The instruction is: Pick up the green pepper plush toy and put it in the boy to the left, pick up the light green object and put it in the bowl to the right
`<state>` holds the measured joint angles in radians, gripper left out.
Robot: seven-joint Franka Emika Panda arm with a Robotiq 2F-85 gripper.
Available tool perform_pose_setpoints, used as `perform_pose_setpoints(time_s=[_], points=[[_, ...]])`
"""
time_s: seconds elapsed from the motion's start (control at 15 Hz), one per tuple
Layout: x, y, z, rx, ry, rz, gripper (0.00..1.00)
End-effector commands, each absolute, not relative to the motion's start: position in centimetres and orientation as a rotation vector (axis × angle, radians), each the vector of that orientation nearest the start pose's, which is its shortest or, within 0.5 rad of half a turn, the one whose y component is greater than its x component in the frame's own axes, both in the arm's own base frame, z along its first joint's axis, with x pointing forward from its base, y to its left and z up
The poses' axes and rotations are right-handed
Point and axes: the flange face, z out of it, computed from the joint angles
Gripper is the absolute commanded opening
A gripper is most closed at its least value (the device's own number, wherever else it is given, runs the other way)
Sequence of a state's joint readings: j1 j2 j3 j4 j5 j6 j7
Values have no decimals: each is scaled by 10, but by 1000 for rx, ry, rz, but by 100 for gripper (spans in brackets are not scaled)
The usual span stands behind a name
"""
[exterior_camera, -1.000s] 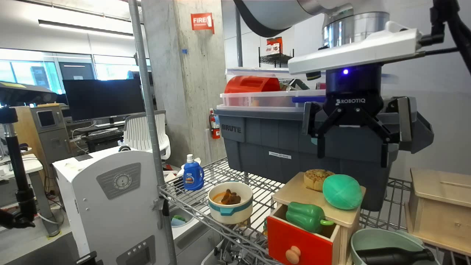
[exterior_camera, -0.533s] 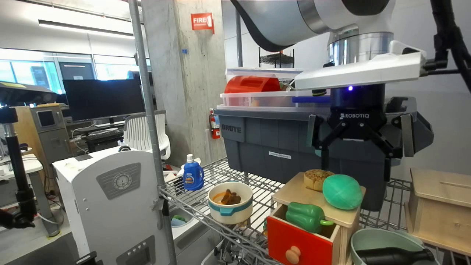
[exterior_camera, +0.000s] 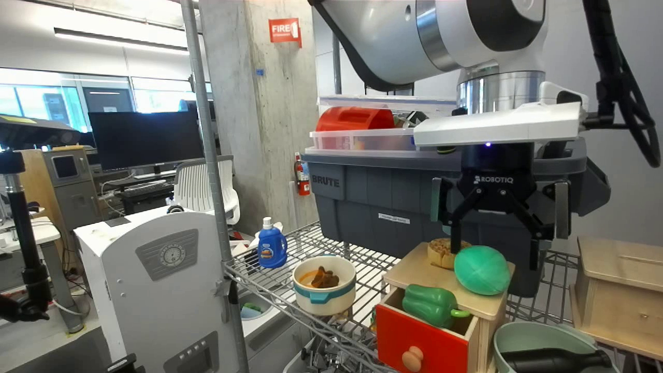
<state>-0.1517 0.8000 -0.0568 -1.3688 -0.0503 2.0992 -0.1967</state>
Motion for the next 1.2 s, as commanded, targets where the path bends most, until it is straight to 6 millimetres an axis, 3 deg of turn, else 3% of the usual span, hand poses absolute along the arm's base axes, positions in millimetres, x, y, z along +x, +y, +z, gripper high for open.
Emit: perform_pose_setpoints(time_s=[0.0, 0.27, 0.53, 0.8, 1.13], points=[[721, -143, 232, -3206, -58, 154, 62], [722, -142, 232, -3207, -62, 158, 30], [721, -136, 238, -3210, -71, 153, 5], [717, -134, 242, -3213, -72, 154, 3], [707, -150, 243, -3212, -43, 153, 5]])
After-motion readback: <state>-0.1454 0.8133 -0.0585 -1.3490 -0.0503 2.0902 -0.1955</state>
